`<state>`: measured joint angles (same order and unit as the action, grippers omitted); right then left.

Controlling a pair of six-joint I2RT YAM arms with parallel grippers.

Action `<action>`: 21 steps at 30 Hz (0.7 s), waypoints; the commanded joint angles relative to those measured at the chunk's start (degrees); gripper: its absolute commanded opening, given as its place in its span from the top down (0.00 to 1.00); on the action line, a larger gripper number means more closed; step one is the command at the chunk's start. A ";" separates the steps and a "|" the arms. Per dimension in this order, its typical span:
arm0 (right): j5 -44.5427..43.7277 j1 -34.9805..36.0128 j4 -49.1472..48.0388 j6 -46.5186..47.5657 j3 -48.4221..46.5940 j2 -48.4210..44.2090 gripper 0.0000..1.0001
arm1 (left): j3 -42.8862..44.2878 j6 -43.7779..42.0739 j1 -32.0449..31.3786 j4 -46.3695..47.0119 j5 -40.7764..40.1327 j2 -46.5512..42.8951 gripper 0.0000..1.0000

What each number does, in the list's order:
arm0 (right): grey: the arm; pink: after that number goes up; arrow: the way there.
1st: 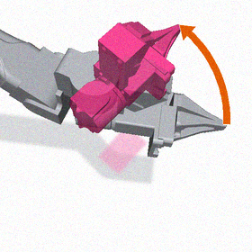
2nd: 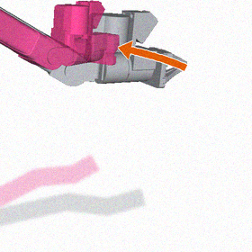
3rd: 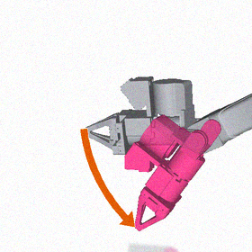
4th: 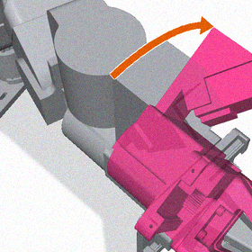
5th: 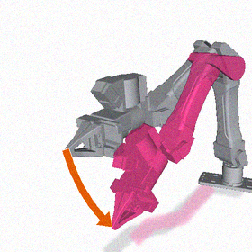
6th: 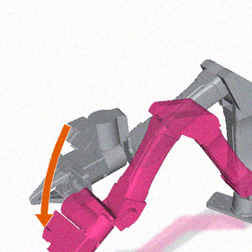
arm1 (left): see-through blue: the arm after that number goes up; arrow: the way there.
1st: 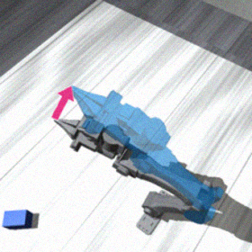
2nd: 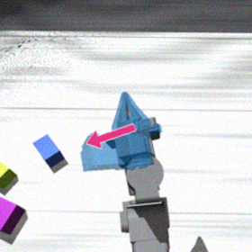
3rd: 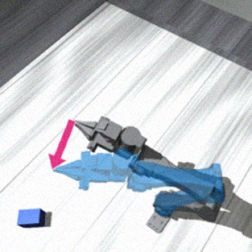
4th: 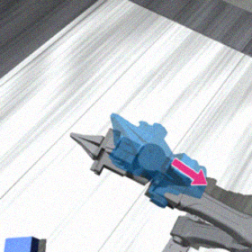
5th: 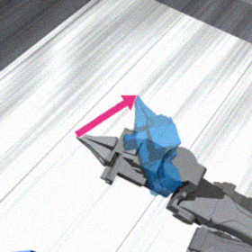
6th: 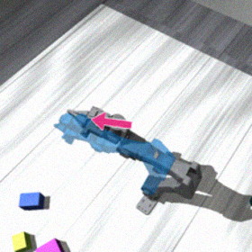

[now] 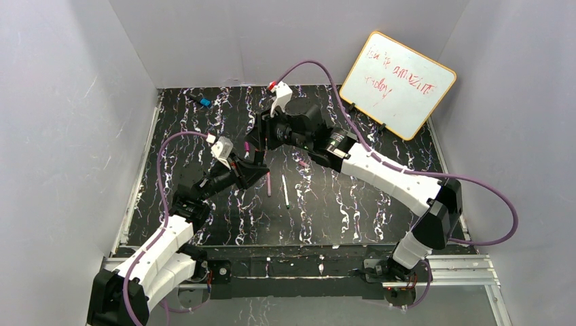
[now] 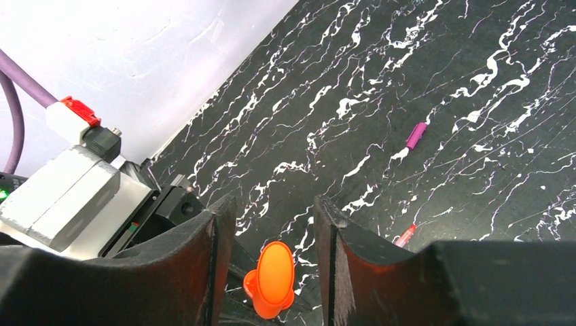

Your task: Insert the pens into the pen caps

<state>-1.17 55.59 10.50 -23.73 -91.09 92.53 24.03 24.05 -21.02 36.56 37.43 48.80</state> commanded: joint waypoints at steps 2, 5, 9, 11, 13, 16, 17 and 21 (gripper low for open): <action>-1.24 0.07 -3.33 0.97 -0.08 -3.88 0.48 | 0.49 -1.03 0.19 0.29 -0.41 -0.94 1.00; -0.88 0.12 -3.09 0.98 -0.10 -3.96 0.51 | 0.49 -1.07 0.19 0.19 -0.57 -1.03 1.00; -0.38 0.10 -2.90 0.83 0.06 -3.99 0.54 | 0.58 -1.16 0.16 0.01 -0.78 -1.16 1.00; -0.05 0.11 -2.78 0.71 0.30 -4.02 0.54 | 0.71 -1.27 0.19 -0.08 -1.02 -1.29 1.00; 0.22 0.11 -2.83 0.54 0.65 -4.03 0.54 | 0.83 -1.34 0.19 -0.23 -1.11 -1.33 1.00; 0.53 0.09 -2.80 0.27 1.36 -4.02 0.54 | 1.01 -1.55 0.19 -0.43 -1.17 -1.33 1.00; 0.55 0.08 -2.86 0.18 1.54 -4.11 0.54 | 1.06 -1.55 0.19 -0.48 -1.17 -1.33 1.00; 0.63 0.05 -3.02 0.08 2.04 -4.11 0.55 | 1.19 -1.47 0.19 -0.52 -1.20 -1.25 1.00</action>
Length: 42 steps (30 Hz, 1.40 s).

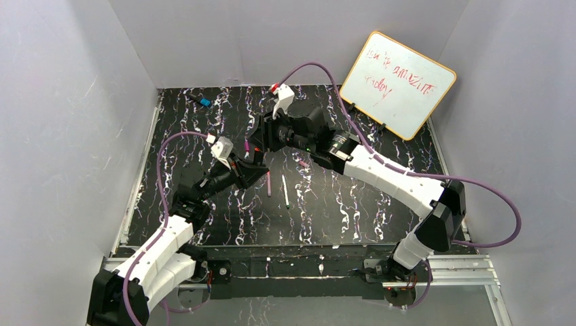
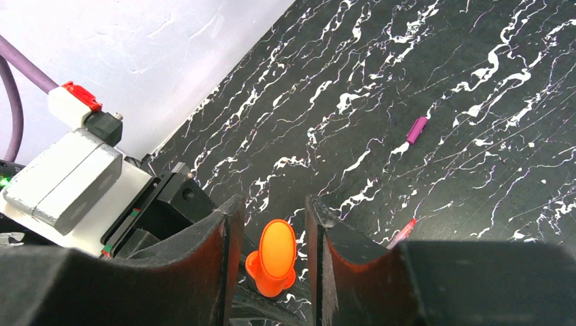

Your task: Insert the pens into the pen caps

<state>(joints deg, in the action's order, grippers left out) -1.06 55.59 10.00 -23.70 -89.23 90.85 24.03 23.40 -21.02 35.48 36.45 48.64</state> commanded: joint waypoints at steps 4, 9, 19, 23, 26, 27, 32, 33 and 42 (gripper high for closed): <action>0.62 0.06 -2.51 0.15 0.16 -2.39 0.57 | 1.36 -0.81 0.19 0.55 -0.22 -1.18 1.00; 0.71 0.06 -2.86 0.45 -0.11 -2.52 0.70 | 1.41 -0.81 0.17 0.54 -0.16 -1.09 1.00; 7.07 0.05 -6.55 4.97 3.08 -4.31 0.99 | 3.30 4.11 0.19 5.75 3.07 0.22 1.00; 12.53 0.04 -8.73 8.80 5.37 -6.10 0.99 | 4.68 9.20 0.19 11.30 6.76 1.53 1.00; 19.24 -0.49 -10.76 10.71 7.19 -7.37 0.99 | 5.95 12.13 0.18 13.64 9.31 2.25 1.00; 21.33 -0.79 -11.37 11.08 7.70 -7.76 0.99 | 6.40 12.65 0.19 13.99 9.80 2.43 1.00; 30.55 -3.11 -11.54 12.36 8.84 -8.94 0.99 | 8.26 14.05 0.19 14.44 12.50 2.99 1.00; 32.93 -3.92 -11.58 12.32 8.94 -9.12 0.99 | 8.61 14.36 0.19 14.44 12.90 3.07 1.00; 44.56 -6.55 -4.31 14.23 5.06 -8.15 0.99 | 10.96 15.87 0.19 15.12 15.00 3.91 1.00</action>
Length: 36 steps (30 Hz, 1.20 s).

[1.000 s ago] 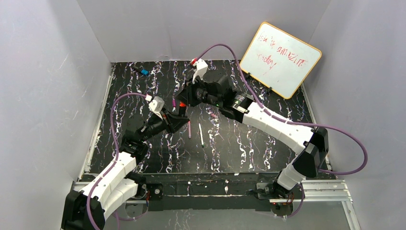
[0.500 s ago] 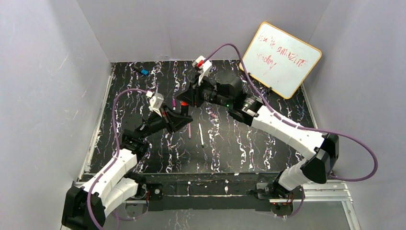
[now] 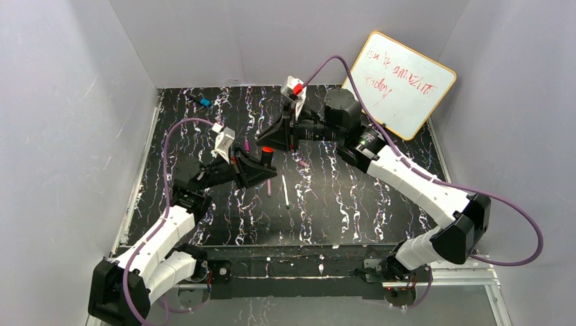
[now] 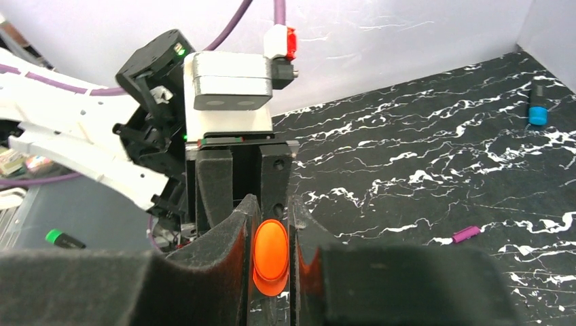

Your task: Insert the pens into the pen caps

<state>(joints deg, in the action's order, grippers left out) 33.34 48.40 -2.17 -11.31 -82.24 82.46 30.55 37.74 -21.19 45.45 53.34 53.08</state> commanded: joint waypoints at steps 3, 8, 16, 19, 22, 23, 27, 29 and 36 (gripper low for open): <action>10.78 0.61 7.30 0.93 -0.99 -0.24 0.99 | 4.74 1.32 0.36 5.26 -3.01 -0.52 1.00; 12.15 0.74 1.31 -3.29 3.47 -1.65 0.99 | 5.03 0.10 0.36 5.26 -5.83 -0.24 1.00; 9.68 4.02 -1.95 -6.27 8.21 -2.30 0.99 | 7.08 -2.68 0.36 5.96 -10.19 1.07 1.00; 9.26 5.01 -1.03 -5.93 8.47 -2.02 0.99 | 8.20 -4.43 0.36 6.01 -11.05 1.57 1.00; 9.37 6.06 -0.26 -5.76 8.90 -1.54 0.99 | 10.05 -6.09 0.36 6.02 -10.90 3.08 1.00; 9.34 6.45 0.18 -5.49 9.07 -1.38 0.99 | 11.10 -6.84 0.36 6.03 -10.72 3.53 1.00; 9.34 7.84 1.31 -4.69 10.19 -1.25 0.99 | 14.35 -8.36 0.49 6.05 -9.03 5.65 1.00; 9.42 8.03 2.06 -4.12 10.42 -1.08 0.99 | 16.06 -8.38 0.86 6.05 -7.27 6.73 1.00; 9.97 8.16 12.45 1.65 9.01 -0.58 0.99 | 21.20 -5.72 5.86 5.98 1.05 7.98 1.00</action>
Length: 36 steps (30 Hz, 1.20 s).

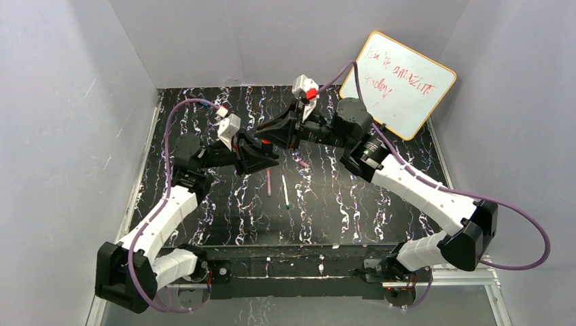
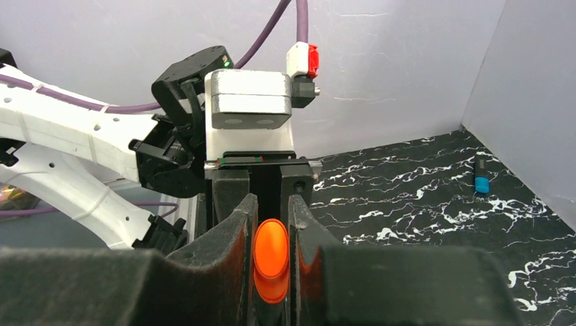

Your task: Insert the pens into the pen caps

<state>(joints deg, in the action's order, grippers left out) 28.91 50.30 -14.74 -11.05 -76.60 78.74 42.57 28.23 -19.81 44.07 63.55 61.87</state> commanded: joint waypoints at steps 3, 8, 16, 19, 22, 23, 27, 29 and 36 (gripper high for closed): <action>15.24 6.25 28.97 4.14 2.25 4.10 0.99 | 11.30 5.59 5.35 7.26 -5.24 -0.09 1.00; 16.88 6.18 32.03 6.31 1.82 5.25 0.99 | 13.60 7.27 5.47 7.08 -2.66 0.06 1.00; 17.99 6.27 30.22 6.07 4.64 5.85 0.99 | 15.77 7.48 5.45 7.08 -3.74 -0.17 1.00; 17.04 6.23 28.37 5.01 6.55 5.14 0.99 | 16.67 7.12 5.44 7.08 -5.78 -0.09 1.00; 16.01 6.24 25.66 3.40 8.59 4.36 0.99 | 17.15 6.84 5.46 7.15 -7.58 -0.21 1.00; 15.63 6.29 24.94 2.97 9.39 4.20 0.99 | 17.18 6.74 5.44 7.16 -7.97 -0.29 1.00; 14.77 6.51 22.82 1.83 11.74 4.29 0.99 | 17.91 6.66 5.42 7.25 -8.65 -0.43 1.00; 14.45 6.85 22.28 1.58 12.43 4.58 0.99 | 18.28 6.66 5.41 7.25 -8.91 -0.51 1.00; 13.83 7.98 20.53 0.86 13.42 6.24 0.99 | 19.55 6.07 5.47 7.24 -9.80 -0.17 1.00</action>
<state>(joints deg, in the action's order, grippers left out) 29.76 52.36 -23.55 -6.48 -72.55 76.97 51.51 31.05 -15.31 41.58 76.51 64.12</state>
